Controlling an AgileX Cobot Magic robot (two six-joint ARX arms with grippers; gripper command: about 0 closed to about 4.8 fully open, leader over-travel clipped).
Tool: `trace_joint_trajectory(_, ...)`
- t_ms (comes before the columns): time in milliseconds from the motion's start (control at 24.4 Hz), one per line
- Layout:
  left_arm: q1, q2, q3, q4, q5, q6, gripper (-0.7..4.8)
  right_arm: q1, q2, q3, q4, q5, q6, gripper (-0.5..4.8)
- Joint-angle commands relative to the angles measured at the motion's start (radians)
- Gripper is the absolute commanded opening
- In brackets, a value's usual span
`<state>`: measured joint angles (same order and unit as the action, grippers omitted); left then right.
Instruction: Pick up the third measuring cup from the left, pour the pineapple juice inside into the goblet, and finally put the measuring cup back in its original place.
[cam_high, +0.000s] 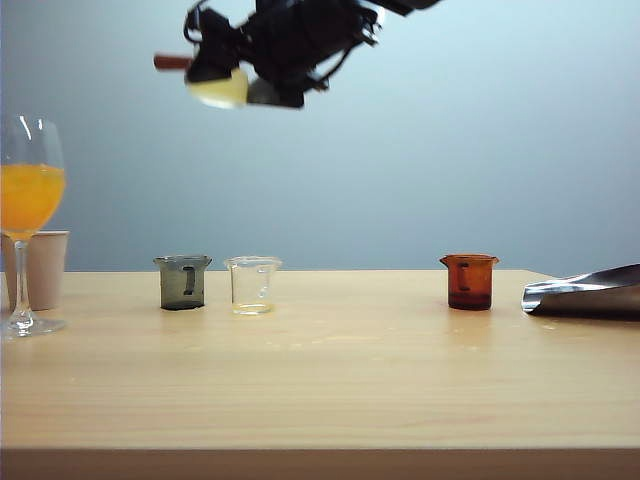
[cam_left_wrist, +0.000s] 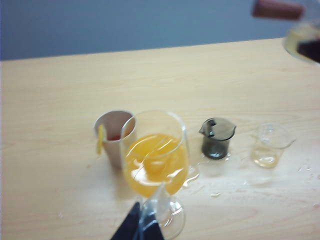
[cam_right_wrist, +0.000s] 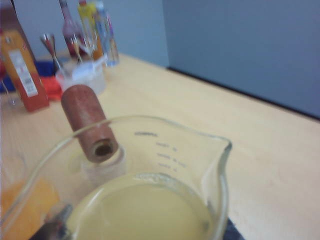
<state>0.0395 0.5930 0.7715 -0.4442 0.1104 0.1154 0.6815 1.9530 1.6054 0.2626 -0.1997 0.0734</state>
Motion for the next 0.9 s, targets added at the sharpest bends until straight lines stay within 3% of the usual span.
trace_joint_trajectory(41, 0.036, 0.043, 0.001, 0.050, 0.018, -0.026, -0.05, 0.018, 0.018, 0.063, 0.000, 0.000, 0.002, 1.11)
trace_joint_trajectory(410, 0.049, 0.163, -0.001, 0.063, 0.055, -0.048, -0.05, 0.057, 0.160, 0.331, -0.137, -0.002, -0.025, 1.02)
trace_joint_trajectory(901, 0.051, 0.163, -0.001, 0.064, 0.048, -0.041, -0.03, 0.063, 0.321, 0.571, -0.169, -0.005, -0.051, 1.03)
